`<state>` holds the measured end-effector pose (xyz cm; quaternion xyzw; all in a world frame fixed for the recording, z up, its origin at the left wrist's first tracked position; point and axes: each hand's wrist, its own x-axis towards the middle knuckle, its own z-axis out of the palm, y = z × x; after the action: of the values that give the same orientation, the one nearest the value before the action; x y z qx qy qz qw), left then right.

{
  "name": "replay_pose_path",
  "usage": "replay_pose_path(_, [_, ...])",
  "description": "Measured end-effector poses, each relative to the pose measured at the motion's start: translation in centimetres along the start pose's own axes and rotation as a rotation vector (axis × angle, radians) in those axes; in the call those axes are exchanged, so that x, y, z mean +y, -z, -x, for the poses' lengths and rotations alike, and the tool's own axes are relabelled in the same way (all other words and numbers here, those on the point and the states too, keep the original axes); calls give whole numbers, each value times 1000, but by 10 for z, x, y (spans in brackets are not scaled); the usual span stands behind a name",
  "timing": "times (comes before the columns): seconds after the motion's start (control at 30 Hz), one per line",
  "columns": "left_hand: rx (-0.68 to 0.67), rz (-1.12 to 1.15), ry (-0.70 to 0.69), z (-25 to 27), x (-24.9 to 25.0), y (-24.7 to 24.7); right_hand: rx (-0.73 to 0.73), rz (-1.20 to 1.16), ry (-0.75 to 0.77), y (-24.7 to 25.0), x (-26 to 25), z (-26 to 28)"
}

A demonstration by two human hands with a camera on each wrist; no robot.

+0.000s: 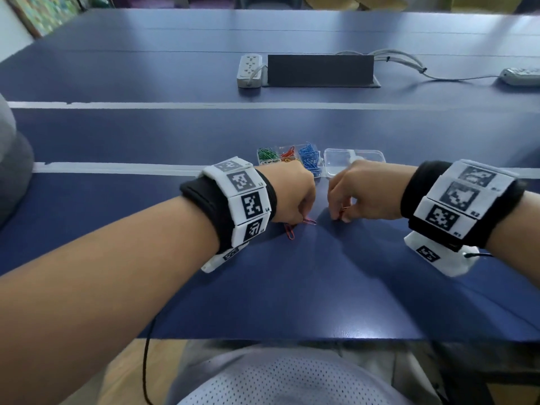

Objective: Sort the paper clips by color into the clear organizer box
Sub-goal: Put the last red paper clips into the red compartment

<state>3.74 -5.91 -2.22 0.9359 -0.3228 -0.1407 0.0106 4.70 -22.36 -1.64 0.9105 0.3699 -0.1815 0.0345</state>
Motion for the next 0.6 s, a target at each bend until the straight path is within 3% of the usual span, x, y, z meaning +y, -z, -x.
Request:
replay_pose_path(0.23, [-21, 3, 44, -2, 6, -1, -8, -21, -84, -3, -1, 2])
replay_pose_path(0.47, [-32, 115, 1, 11, 2, 4, -10, -60, -159, -5, -4, 2])
replay_pose_path(0.6, [-71, 40, -42, 22, 0, 3, -15, -99, -177, -5, -1, -1])
